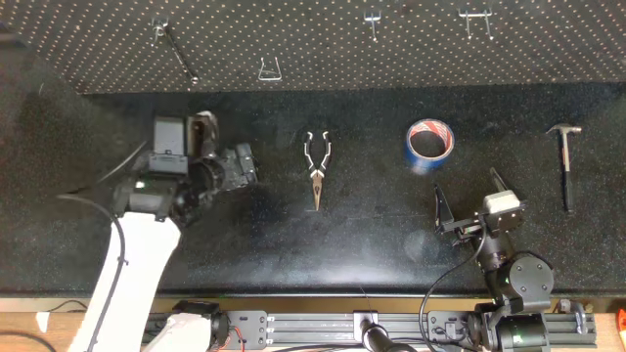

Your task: Place Tools Onto Pegboard

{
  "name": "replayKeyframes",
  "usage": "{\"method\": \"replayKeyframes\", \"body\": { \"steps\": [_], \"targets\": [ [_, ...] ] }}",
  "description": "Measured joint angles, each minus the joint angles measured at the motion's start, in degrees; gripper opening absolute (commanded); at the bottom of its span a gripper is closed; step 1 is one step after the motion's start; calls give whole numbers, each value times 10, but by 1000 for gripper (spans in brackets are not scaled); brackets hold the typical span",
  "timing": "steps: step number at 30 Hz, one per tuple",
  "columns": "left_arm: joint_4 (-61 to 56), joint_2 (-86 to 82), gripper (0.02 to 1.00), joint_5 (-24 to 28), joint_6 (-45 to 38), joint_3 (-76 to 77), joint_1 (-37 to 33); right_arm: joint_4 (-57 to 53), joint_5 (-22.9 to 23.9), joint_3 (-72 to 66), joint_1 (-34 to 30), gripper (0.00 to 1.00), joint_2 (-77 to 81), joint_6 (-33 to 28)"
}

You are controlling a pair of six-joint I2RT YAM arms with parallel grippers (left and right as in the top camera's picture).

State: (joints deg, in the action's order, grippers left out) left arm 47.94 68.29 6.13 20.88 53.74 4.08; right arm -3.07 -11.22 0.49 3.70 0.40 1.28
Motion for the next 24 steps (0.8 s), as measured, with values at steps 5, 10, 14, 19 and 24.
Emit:
{"method": "replayKeyframes", "body": {
  "steps": [5,10,14,19,24],
  "targets": [
    [87,151,998,-113,124,114,233,0,2,0,0,976,1,0],
    [73,382,998,-93,115,278,244,0,2,0,0,976,0,0],
    [23,410,998,-73,108,284,244,0,2,0,0,976,0,0],
    [12,461,996,-71,108,285,244,0,2,0,0,976,0,0],
    [-8,479,998,-68,107,289,244,0,2,0,0,976,0,0]
  ]
}}
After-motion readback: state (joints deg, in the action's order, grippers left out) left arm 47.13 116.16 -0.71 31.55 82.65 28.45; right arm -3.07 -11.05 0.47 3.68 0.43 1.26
